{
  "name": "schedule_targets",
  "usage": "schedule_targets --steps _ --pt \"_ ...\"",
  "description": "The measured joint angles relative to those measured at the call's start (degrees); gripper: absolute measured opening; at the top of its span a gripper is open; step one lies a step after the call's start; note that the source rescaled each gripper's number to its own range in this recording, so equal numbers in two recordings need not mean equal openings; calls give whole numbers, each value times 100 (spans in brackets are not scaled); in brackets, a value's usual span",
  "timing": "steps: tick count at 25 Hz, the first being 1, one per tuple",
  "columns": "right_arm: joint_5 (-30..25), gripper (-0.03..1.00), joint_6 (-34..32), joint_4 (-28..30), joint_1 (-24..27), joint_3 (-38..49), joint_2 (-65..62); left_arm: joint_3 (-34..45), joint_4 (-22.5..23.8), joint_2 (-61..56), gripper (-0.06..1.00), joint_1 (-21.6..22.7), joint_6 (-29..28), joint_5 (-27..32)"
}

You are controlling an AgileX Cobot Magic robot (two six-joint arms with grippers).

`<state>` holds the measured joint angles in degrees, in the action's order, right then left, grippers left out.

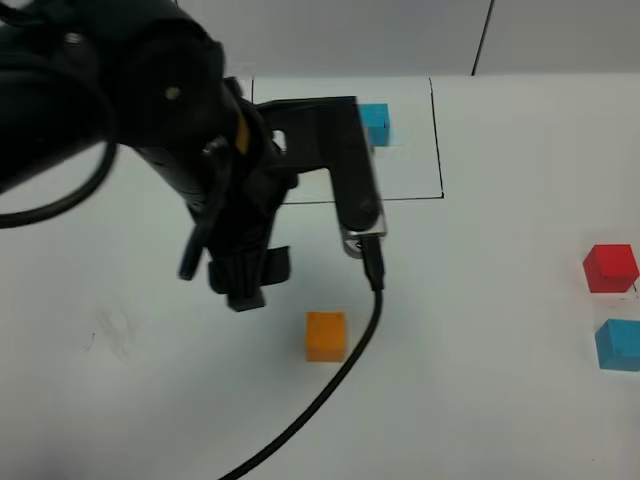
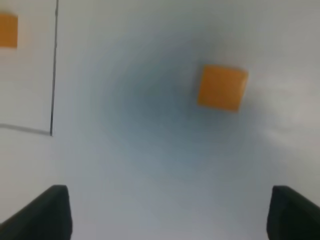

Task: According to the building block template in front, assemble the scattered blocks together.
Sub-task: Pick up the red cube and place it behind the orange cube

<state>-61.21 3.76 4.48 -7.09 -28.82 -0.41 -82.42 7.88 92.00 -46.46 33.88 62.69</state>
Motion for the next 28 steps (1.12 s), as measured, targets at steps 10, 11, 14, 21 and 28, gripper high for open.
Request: schedule_targets --steps 10,11,14,21,28 --pt "0 0 0 0 0 0 0 0 1410 -2003 64 6 -1488 570" --pt "0 0 0 0 0 0 0 0 1399 -2246 64 6 -1515 570" --pt "0 0 0 0 0 0 0 0 1281 -2947 63 6 -1614 572" --pt "0 0 0 0 0 0 0 -5 1051 -4646 63 6 -1935 576" --pt "0 0 0 0 0 0 0 1030 756 -6210 52 6 -1696 576"
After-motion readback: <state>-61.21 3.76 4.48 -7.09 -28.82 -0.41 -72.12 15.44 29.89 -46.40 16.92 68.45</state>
